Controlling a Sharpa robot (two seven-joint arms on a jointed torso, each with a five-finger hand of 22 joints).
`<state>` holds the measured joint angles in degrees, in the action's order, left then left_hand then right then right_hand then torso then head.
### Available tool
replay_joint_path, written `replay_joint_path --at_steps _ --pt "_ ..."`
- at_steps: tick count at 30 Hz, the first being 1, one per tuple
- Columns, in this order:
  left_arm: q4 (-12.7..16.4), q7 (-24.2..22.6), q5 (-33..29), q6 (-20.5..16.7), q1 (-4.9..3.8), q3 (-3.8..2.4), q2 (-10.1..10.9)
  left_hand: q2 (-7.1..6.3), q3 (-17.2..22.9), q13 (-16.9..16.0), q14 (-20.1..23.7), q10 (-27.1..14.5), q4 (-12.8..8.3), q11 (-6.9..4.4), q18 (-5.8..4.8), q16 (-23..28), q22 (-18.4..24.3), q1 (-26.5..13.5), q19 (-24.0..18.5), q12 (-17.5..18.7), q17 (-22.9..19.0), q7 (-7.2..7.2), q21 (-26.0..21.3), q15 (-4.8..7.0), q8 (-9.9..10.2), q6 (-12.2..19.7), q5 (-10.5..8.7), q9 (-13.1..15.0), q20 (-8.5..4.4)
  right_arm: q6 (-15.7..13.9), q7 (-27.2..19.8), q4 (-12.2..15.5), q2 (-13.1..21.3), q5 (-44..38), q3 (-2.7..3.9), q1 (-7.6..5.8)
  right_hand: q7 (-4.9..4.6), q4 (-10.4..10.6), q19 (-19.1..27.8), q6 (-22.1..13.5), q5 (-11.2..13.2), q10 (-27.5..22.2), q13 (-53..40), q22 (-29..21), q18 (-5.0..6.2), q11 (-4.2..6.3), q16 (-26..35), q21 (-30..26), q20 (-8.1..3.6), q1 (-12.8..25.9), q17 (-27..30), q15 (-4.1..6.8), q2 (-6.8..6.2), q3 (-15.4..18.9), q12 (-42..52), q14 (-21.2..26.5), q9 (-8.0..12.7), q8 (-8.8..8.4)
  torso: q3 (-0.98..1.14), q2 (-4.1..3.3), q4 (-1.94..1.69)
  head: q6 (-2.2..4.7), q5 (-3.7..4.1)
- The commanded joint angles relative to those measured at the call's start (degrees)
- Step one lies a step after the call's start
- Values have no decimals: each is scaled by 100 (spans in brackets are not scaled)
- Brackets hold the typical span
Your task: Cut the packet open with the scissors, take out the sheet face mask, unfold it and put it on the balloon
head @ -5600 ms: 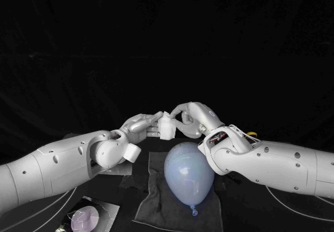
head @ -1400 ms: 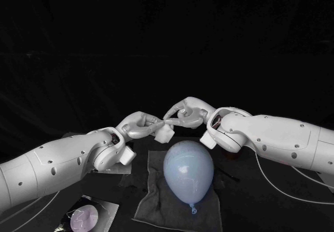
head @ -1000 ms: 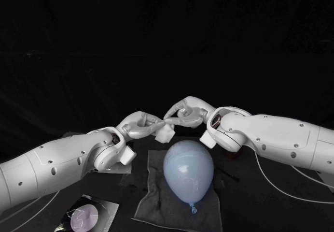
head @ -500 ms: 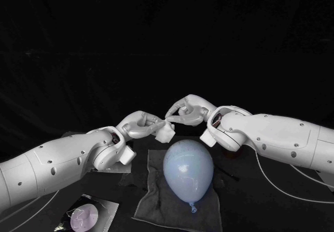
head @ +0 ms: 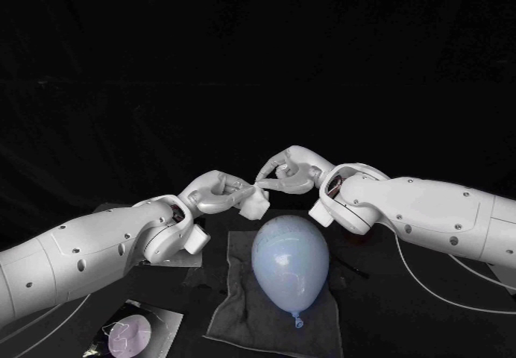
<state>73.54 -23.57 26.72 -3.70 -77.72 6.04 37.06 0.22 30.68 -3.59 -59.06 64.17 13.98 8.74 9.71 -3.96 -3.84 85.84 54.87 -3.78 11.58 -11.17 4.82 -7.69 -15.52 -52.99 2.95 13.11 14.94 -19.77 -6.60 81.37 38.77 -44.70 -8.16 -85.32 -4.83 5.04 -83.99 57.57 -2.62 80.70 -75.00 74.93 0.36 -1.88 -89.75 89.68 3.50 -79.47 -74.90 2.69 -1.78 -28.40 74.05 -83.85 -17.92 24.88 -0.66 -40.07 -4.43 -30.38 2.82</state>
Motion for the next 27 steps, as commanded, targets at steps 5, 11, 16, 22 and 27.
replay_joint_path --at_steps 5,11,16,22,27 --pt "21 -95 109 -235 -8 -8 0 13 -25 6 45 -29 5 20 87 21 3 68 -38 32 -7 -9 -19 -8 -20 40 -18 11 11 -17 -24 39 52 20 3 5 -140 119 -601 -426 -16 75 -275 1507 -36 42 -25 32 -15 255 -1510 -21 -80 8 -212 -615 -64 -111 -1 2 2 4 -6" --pt "27 -89 161 -275 -8 -8 3 23 -19 4 46 -25 1 19 89 17 1 82 -37 26 -7 -8 -18 -8 -30 34 -18 20 11 139 -53 37 74 118 3 5 -338 311 -601 -794 -18 -5 -236 1507 -36 -129 -25 32 89 622 -1510 -169 -556 399 -295 -615 53 -422 1 -1 4 5 -11" --pt "35 -87 200 -290 -9 -8 5 25 -18 3 46 -22 -2 18 89 15 1 88 -37 23 -7 -4 -18 -8 -35 31 -18 24 11 216 -37 14 59 96 2 11 -398 333 -601 -896 -21 -42 -235 1507 -36 -188 -25 32 156 595 -1510 -228 -664 509 -308 -615 107 -582 4 -4 4 5 -14" --pt "49 -89 236 -300 -9 -8 6 25 -18 3 46 -22 -2 18 89 15 1 88 -37 23 -7 -4 -18 -8 -35 31 -18 24 11 246 -7 -29 9 78 0 18 -404 336 -601 -896 -24 -46 -239 1507 -36 -195 -25 32 169 574 -1510 -237 -655 514 -304 -615 113 -605 1 0 5 3 -13" --pt "61 -91 266 -305 -9 -8 5 30 -15 1 45 -18 -5 16 89 13 0 96 -37 20 -7 1 -18 -7 -42 27 -18 29 11 255 0 -59 -39 60 -4 24 -391 353 -601 -767 -20 -39 -267 1507 -36 -188 -25 32 195 494 -1510 -239 -553 489 -264 -615 104 -603 -1 -2 2 -2 -8"
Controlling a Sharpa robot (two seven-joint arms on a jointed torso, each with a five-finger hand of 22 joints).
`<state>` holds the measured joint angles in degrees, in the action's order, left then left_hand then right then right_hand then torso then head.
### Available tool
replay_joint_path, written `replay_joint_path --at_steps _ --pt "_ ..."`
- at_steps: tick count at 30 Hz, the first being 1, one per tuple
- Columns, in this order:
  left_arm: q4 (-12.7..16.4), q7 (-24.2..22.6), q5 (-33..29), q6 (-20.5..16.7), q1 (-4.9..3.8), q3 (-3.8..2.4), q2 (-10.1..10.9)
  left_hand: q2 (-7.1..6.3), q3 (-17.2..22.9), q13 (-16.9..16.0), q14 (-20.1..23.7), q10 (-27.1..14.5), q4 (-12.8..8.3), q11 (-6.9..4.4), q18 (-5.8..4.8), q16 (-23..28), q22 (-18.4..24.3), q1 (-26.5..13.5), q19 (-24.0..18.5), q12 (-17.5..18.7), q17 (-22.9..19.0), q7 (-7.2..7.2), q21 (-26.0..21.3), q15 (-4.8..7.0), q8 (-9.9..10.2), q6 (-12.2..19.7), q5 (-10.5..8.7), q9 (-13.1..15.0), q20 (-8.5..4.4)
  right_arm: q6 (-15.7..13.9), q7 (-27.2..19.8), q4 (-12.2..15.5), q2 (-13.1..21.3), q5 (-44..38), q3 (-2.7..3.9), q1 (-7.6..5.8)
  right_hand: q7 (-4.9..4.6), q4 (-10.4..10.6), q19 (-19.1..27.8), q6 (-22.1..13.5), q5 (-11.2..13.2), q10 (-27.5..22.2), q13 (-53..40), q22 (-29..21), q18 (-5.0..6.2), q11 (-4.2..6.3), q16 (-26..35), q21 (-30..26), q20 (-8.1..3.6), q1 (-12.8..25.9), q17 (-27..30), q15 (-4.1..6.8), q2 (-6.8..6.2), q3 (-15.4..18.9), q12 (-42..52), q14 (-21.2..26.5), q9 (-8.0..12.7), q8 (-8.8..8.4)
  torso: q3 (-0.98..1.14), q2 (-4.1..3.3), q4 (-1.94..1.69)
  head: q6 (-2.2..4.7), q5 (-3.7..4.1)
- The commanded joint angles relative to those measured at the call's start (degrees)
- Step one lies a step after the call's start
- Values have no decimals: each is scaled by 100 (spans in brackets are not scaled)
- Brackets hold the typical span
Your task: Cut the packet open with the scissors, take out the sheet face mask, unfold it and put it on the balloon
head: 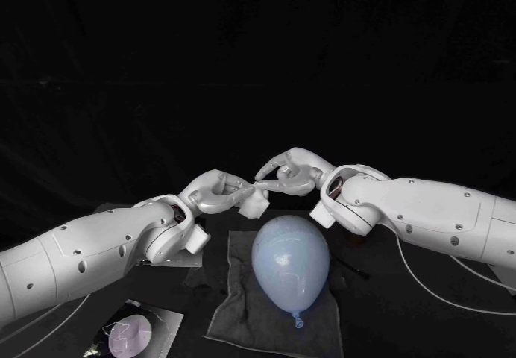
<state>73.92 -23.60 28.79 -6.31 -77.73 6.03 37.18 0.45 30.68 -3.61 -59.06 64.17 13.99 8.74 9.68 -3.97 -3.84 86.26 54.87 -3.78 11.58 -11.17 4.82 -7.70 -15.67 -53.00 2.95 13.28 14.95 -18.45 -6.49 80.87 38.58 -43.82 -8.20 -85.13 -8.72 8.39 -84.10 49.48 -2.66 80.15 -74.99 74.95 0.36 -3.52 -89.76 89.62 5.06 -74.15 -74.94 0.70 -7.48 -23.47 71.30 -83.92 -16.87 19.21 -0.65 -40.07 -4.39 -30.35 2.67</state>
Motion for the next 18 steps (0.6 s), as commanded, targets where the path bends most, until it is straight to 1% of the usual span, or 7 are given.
replay_joint_path --at_steps 1,2,7,11,18 --pt "26 -88 64 -44 -9 -7 -8 7 -15 3 45 -17 -5 16 92 13 0 54 -37 20 -7 1 -18 -6 -27 28 -18 13 11 128 -14 -13 -27 -29 1 6 8 17 -590 81 -16 28 -286 1505 -36 -19 -24 38 42 -65 -1506 -36 49 -16 39 -608 -5 -32 -4 -1 -4 -5 6" --pt "30 -89 75 -44 -9 -7 -8 7 -15 3 45 -17 -5 16 92 13 0 54 -37 20 -7 1 -18 -6 -27 28 -18 13 11 133 -18 -16 -35 -30 0 8 26 6 -590 147 -16 44 -308 1505 -36 -4 -24 38 43 -119 -1506 -27 106 -44 73 -608 -12 -22 -4 0 -5 -7 6" --pt "36 -85 92 -45 -9 -7 -5 7 -15 3 45 -17 -5 16 92 13 0 54 -37 20 -7 1 -18 -6 -27 28 -18 13 11 150 -55 -15 -50 -8 -1 12 84 -28 -590 307 -13 73 -347 1505 -36 42 -24 38 30 -233 -1506 8 224 -105 133 -608 -33 9 -5 -1 -4 -14 4" --pt "36 -81 102 -46 -9 -7 1 7 -15 3 45 -17 -5 16 92 13 0 54 -37 20 -7 1 -18 -6 -27 28 -18 13 11 195 -69 -17 -50 18 -1 14 110 -34 -590 376 -12 80 -355 1505 -36 64 -24 38 16 -256 -1506 26 256 -116 145 -608 -46 26 -5 -2 -1 -19 9" --pt "18 -84 110 -63 -10 -7 14 12 -14 2 44 -13 -5 14 92 10 -1 60 -36 18 -7 2 -17 -6 -33 26 -18 18 11 321 -51 1 -36 38 -1 15 150 -43 -590 474 -11 81 -353 1505 -36 96 -24 38 -5 -270 -1506 52 265 -107 143 -608 -68 62 -1 1 -1 -31 10"
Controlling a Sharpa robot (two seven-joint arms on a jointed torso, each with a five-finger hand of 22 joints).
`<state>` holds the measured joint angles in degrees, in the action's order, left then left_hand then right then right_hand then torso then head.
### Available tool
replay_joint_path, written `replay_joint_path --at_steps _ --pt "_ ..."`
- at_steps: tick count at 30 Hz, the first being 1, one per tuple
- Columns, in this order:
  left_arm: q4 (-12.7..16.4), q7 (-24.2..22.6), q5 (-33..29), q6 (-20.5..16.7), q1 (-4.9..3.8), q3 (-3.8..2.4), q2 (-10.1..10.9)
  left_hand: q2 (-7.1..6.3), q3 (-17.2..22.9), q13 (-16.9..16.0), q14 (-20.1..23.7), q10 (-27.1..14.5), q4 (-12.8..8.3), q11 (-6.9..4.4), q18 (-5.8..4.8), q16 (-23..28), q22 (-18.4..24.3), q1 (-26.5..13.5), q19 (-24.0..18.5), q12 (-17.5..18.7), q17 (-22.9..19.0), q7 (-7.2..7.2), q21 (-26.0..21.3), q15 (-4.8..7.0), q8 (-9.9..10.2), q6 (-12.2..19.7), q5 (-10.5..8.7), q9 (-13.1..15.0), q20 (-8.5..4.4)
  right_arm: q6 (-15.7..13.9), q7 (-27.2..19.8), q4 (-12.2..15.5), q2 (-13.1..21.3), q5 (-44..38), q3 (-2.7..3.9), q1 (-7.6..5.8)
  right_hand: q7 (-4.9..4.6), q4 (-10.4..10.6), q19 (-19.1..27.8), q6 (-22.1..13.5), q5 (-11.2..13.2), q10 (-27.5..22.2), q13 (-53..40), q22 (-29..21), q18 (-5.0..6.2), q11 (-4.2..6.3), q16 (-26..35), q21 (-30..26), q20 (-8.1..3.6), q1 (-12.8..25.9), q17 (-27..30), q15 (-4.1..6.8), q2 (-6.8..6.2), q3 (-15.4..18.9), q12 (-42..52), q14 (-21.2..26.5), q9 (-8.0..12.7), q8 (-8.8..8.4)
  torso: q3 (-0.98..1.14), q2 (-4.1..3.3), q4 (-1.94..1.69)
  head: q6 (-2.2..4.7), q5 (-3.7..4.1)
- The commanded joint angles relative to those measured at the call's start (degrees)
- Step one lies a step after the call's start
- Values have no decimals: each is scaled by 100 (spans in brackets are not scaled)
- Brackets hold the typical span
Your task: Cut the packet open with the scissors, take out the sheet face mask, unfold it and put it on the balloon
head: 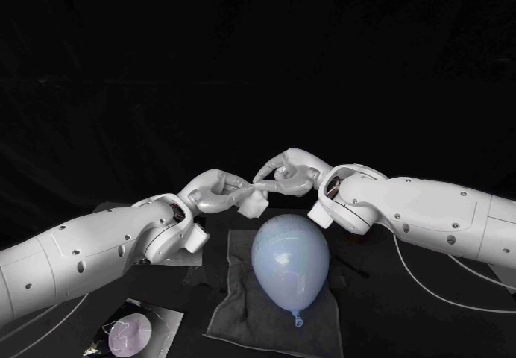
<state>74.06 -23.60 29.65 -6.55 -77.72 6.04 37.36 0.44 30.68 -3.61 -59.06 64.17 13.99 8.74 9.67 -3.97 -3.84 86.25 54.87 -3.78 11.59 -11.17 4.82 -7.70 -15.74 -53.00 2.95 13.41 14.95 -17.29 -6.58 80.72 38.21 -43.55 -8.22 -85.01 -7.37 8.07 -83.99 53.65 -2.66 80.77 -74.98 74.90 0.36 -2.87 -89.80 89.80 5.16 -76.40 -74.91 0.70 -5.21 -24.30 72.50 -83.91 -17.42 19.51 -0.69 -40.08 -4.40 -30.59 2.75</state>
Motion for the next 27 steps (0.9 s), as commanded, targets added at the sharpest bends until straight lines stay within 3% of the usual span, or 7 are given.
replay_joint_path --at_steps 1,11,27 --pt "-2 -84 24 -41 -10 -8 -4 15 -14 2 44 -11 -4 14 94 10 -1 62 -36 18 -6 1 -17 -5 -28 26 -18 8 11 212 -42 20 2 10 1 3 20 -13 -601 69 -11 19 -353 1510 -36 36 -20 20 -18 -49 -1509 56 40 -25 22 -609 -16 37 3 2 1 -8 3" --pt "6 -86 25 -38 -10 -8 -4 15 -14 2 44 -11 -4 14 94 10 -1 62 -36 18 -6 1 -17 -5 -28 26 -18 8 11 177 -47 6 -13 5 0 4 100 -59 -601 212 -12 56 -377 1510 -36 105 -20 20 -71 -133 -1509 116 160 -79 61 -609 -68 114 2 0 -2 -17 4" --pt "25 -72 114 -2 -11 -8 -3 17 -16 2 45 -6 -1 13 94 7 -2 68 -34 16 -6 2 -16 -4 -37 26 -18 16 11 -6 -76 -14 -23 66 1 5 122 -25 -601 242 -12 88 -401 1510 -36 124 -20 20 -93 -97 -1509 134 226 -81 98 -609 -92 141 3 -2 -1 -33 11"
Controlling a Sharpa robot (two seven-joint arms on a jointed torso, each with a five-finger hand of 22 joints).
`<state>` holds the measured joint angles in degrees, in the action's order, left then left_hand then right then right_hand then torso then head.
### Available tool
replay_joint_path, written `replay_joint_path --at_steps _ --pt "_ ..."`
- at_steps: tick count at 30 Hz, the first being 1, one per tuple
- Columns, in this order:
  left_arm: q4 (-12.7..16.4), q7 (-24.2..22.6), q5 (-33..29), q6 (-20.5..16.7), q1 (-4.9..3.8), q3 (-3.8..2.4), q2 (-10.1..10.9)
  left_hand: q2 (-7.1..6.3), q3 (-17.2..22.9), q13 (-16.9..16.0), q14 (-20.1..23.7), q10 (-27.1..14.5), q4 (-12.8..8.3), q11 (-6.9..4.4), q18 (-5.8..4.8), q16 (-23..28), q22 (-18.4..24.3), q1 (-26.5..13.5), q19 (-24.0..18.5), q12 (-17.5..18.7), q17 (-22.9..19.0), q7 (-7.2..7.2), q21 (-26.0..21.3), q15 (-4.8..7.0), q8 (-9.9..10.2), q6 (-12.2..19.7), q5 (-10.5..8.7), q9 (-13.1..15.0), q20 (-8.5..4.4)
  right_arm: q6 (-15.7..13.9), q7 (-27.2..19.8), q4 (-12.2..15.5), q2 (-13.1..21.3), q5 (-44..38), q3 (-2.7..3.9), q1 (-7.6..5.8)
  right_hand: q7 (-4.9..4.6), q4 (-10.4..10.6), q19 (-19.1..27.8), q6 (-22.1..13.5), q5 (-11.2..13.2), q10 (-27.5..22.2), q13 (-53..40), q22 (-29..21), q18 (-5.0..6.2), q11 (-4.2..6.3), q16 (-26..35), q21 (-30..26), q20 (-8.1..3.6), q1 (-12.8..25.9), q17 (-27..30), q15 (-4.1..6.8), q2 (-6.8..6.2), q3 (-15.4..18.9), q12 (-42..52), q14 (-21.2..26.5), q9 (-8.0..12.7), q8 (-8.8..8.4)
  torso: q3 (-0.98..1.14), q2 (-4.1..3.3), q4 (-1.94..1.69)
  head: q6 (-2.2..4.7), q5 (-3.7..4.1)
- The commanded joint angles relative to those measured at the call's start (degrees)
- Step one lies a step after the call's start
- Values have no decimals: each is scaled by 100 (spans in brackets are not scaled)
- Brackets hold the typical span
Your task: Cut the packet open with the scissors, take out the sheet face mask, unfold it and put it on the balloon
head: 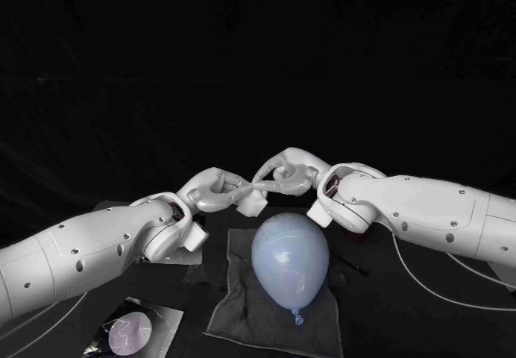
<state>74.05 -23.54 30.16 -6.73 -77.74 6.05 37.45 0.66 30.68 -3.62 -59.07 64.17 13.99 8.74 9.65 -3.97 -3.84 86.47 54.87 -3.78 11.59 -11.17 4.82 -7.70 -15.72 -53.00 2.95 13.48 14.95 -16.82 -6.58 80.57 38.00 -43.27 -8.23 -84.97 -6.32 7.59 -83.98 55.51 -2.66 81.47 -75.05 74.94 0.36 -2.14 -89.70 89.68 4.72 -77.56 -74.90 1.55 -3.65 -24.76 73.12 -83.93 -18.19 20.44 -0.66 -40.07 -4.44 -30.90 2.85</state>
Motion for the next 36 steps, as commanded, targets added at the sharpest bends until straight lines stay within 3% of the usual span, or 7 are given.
replay_joint_path --at_steps 1,7,15,23,36 --pt "27 -77 71 15 -10 -8 -12 -6 -16 2 45 -6 -1 13 96 7 -2 46 -34 16 -6 2 -16 -4 -39 27 -18 9 11 -56 -82 0 -1 47 2 2 36 15 -602 82 -13 28 -398 1506 -36 65 -30 32 -56 5 -1510 59 95 -47 44 -607 -28 70 1 -3 4 -2 0" --pt "24 -78 115 1 -10 -8 -10 -5 -16 2 46 -5 -1 12 95 7 -2 48 -35 16 -7 4 -16 -4 -41 27 -18 12 11 54 -147 -8 13 114 2 2 186 -135 -602 268 -15 159 -524 1506 -36 195 -30 32 -144 -161 -1510 169 228 -215 232 -607 -167 299 2 2 3 -9 -1" --pt "25 -85 130 -37 -10 -8 -13 -6 -16 2 48 -4 -3 12 95 7 -2 53 -37 17 -7 6 -17 -4 -44 28 -18 15 11 214 -76 15 21 20 2 3 218 -306 -602 268 -15 242 -622 1506 -36 232 -30 32 -200 -195 -1510 207 187 -420 363 -607 -283 461 0 -1 2 -23 6" --pt "48 -153 130 -184 -10 -8 -17 -8 -15 3 51 -5 -6 11 94 7 -2 58 -39 18 -7 6 -19 -4 -47 30 -18 18 12 8 114 75 33 -149 2 5 220 -394 -602 263 -14 289 -677 1506 -36 239 -30 32 -213 -152 -1510 217 153 -567 431 -607 -376 571 -2 0 -2 -36 12" --pt "86 -272 47 -786 -10 -7 -1 -491 -114 -1 -11 111 -648 17 88 -26 -39 491 25 11 9 -86 65 9 -198 -39 -18 159 -91 -229 209 151 100 -104 3 7 208 -434 -602 241 -14 322 -711 1506 -36 229 -30 32 -214 -88 -1510 212 138 -667 474 -607 -440 627 3 2 5 -19 7"
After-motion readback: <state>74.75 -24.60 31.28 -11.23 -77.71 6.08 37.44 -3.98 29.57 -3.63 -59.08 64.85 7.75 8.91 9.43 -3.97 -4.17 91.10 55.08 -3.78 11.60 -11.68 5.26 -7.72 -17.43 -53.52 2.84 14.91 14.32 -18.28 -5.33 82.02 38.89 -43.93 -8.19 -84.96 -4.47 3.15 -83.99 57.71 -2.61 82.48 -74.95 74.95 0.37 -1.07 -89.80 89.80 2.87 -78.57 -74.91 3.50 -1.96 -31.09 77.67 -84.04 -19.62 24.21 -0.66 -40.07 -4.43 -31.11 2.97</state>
